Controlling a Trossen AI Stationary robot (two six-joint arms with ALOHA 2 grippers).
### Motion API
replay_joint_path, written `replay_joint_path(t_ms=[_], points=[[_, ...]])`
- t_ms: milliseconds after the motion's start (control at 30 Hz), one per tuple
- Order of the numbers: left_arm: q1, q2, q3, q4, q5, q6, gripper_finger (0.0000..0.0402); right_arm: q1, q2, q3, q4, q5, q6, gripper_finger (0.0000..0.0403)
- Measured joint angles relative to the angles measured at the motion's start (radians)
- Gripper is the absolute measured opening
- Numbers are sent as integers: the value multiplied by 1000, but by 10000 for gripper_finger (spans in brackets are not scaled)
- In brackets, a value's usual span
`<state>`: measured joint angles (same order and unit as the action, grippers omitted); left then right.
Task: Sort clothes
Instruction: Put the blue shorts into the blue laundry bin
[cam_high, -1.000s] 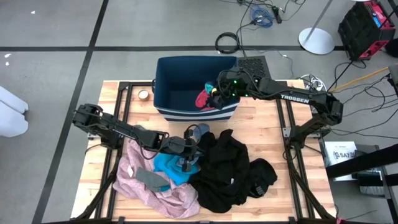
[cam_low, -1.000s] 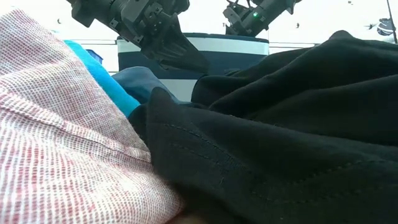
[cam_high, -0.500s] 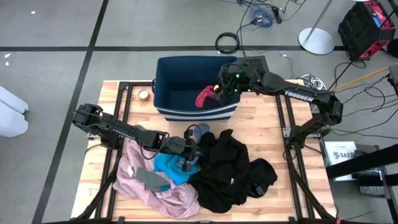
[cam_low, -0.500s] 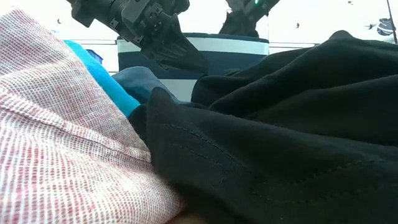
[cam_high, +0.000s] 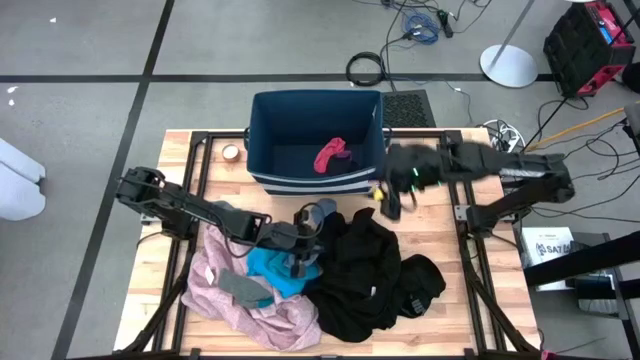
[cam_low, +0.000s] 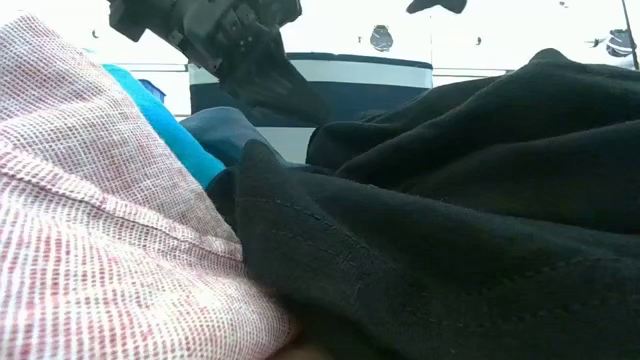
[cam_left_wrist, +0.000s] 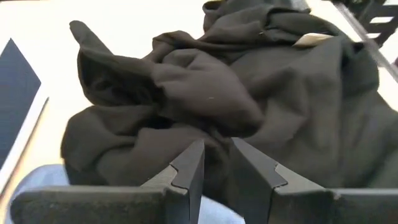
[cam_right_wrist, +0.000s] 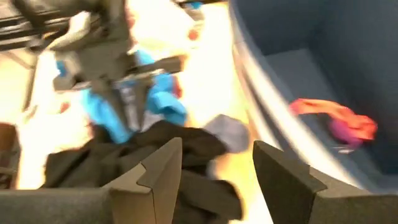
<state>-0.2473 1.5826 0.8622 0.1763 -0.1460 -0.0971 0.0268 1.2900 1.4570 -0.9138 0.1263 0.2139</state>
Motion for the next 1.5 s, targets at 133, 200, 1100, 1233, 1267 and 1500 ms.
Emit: replay_joint_path(t_ms=[133, 200, 1100, 1233, 1267, 1500], points=[[-18, -32, 13, -17, 48, -1, 87, 151, -72, -191, 188, 55, 37, 187], [-28, -55, 21, -53, 82, -2, 87, 205, -95, -292, 298, 58, 33, 187], [-83, -154, 26, -445, 79, -185, 87, 276, -113, -628, 611, 59, 114, 187], [-64, -154, 26, -460, -55, -181, 87, 276, -113, -628, 611, 60, 107, 187], [-56, -154, 26, -460, -67, -178, 87, 276, -113, -628, 611, 60, 107, 187], [-5, -113, 26, -476, -71, -128, 87, 276, -113, -628, 611, 61, 112, 187]])
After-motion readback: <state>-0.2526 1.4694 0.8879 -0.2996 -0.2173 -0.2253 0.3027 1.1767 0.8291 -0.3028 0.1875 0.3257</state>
